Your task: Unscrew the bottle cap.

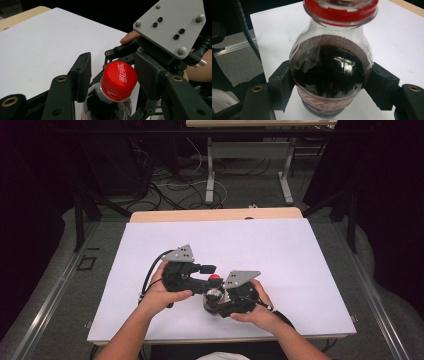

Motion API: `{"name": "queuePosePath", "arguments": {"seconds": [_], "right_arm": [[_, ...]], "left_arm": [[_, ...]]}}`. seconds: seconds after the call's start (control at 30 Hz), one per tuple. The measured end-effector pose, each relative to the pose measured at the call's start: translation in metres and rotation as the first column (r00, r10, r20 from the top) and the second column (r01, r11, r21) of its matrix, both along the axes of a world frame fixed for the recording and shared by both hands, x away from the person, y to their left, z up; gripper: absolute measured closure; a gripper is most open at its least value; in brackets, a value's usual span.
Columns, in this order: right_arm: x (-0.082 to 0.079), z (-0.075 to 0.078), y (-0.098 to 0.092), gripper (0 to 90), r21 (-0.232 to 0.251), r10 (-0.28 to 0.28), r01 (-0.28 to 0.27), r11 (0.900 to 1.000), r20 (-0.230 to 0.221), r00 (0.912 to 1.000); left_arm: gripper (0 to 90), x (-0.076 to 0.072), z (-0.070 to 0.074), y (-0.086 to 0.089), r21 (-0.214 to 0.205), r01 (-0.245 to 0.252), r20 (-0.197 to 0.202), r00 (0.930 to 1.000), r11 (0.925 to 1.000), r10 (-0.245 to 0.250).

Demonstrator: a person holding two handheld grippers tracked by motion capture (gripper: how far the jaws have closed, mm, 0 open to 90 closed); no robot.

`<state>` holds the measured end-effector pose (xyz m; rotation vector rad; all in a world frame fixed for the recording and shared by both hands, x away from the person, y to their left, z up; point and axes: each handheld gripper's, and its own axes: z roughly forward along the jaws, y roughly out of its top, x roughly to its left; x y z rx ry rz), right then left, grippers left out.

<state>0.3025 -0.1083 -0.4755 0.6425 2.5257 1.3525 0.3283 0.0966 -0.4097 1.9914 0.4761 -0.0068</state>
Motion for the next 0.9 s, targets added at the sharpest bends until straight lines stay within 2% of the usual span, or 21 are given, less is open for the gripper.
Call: {"name": "queuePosePath", "arguments": {"seconds": [0.2, 0.27, 0.37, 0.4, 0.47, 0.53, 0.57, 0.63, 0.67, 0.7, 0.73, 0.77, 0.9], "right_arm": [[0.000, -0.001, 0.001, 29.8, -0.008, 0.008, -0.008, 0.9999, -0.002, 1.0000], [0.000, -0.001, 0.001, 29.8, -0.010, -0.002, 0.002, 0.9999, 0.000, 1.0000], [0.001, -0.001, 0.000, 29.8, -0.008, 0.002, -0.002, 1.0000, -0.003, 1.0000], [0.001, -0.001, 0.000, 29.8, -0.008, 0.000, 0.000, 1.0000, -0.004, 1.0000], [0.001, -0.001, 0.000, 29.8, -0.009, -0.006, 0.006, 0.9999, -0.005, 1.0000], [0.001, -0.001, 0.000, 29.8, -0.010, -0.021, 0.021, 0.9997, -0.008, 0.9997], [0.001, -0.001, 0.000, 29.8, -0.010, -0.028, 0.027, 0.9996, -0.007, 0.9996], [0.001, -0.001, 0.000, 29.8, -0.013, -0.027, 0.027, 0.9995, -0.005, 0.9996], [0.001, -0.002, 0.000, 29.8, -0.014, -0.027, 0.027, 0.9995, -0.006, 0.9996], [0.001, -0.001, 0.000, 29.8, -0.013, -0.021, 0.021, 0.9997, -0.011, 0.9997], [0.001, -0.001, 0.000, 29.8, -0.013, -0.021, 0.021, 0.9997, -0.011, 0.9997], [0.001, -0.001, 0.000, 29.8, -0.008, -0.017, 0.017, 0.9998, -0.002, 0.9999], [0.001, 0.001, -0.001, 29.8, -0.002, -0.010, 0.010, 0.9999, -0.004, 0.9999]], "left_arm": [[53.4, 0.001, -0.001, -0.004, 0.007, 0.016, -0.001, 0.9999, 0.9998, -0.016], [60.8, -0.001, -0.002, -0.007, 0.006, 0.014, 0.007, 0.9999, 0.9999, -0.014], [61.0, -0.007, -0.001, -0.011, 0.018, -0.025, 0.044, 0.9987, 0.9995, 0.024], [61.1, -0.010, 0.000, -0.012, 0.027, -0.056, 0.050, 0.9972, 0.9981, 0.055], [61.3, -0.016, 0.001, -0.016, 0.033, -0.126, 0.056, 0.9907, 0.9915, 0.124], [61.4, -0.022, 0.002, -0.019, 0.046, -0.209, 0.052, 0.9771, 0.9769, 0.206], [61.4, -0.025, 0.002, -0.021, 0.052, -0.236, 0.058, 0.9707, 0.9703, 0.233], [61.2, -0.027, 0.001, -0.025, 0.055, -0.265, 0.065, 0.9631, 0.9627, 0.261], [60.8, -0.027, 0.002, -0.025, 0.060, -0.266, 0.063, 0.9628, 0.9620, 0.263], [58.7, -0.026, 0.002, -0.024, 0.058, -0.255, 0.058, 0.9660, 0.9652, 0.252], [58.7, -0.024, 0.003, -0.022, 0.056, -0.221, 0.057, 0.9742, 0.9736, 0.218], [51.6, -0.022, 0.004, -0.021, 0.047, -0.200, 0.051, 0.9789, 0.9786, 0.198], [46.5, -0.016, 0.009, -0.012, 0.045, -0.139, 0.023, 0.9902, 0.9893, 0.138]]}}
